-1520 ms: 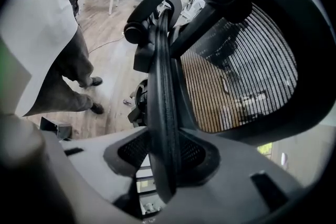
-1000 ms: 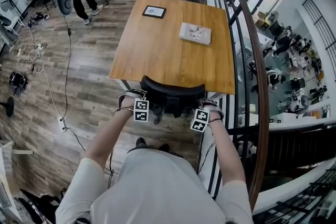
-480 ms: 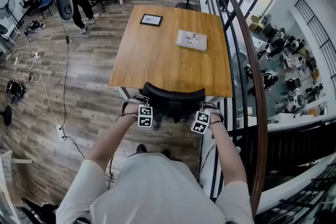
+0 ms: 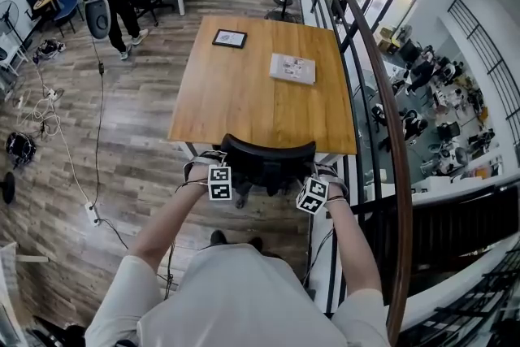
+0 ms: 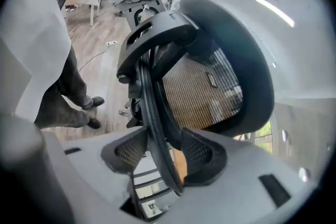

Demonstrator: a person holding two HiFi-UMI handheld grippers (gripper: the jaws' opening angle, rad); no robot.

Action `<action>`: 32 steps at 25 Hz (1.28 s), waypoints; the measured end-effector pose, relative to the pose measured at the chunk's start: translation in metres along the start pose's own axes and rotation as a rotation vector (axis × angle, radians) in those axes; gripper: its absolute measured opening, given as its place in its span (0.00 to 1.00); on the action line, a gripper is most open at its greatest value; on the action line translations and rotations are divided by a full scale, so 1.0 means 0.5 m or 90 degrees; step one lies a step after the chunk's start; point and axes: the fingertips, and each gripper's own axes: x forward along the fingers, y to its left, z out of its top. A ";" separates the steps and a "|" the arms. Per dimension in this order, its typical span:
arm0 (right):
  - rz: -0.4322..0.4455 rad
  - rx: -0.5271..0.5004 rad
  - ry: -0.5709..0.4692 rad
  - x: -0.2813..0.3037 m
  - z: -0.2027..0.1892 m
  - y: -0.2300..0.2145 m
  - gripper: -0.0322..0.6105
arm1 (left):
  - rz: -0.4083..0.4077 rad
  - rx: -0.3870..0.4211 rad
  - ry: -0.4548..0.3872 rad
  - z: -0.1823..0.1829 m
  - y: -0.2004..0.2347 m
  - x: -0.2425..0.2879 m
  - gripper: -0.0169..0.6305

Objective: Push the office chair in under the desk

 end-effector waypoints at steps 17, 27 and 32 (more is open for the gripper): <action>-0.082 0.335 -0.178 -0.164 0.056 -0.112 0.34 | 0.070 -0.342 -0.253 0.068 0.113 -0.192 0.34; -0.114 0.506 -0.303 -0.237 0.086 -0.168 0.33 | 0.116 -0.457 -0.349 0.081 0.156 -0.268 0.29; -0.133 0.540 -0.346 -0.264 0.103 -0.170 0.29 | 0.164 -0.523 -0.400 0.077 0.175 -0.315 0.22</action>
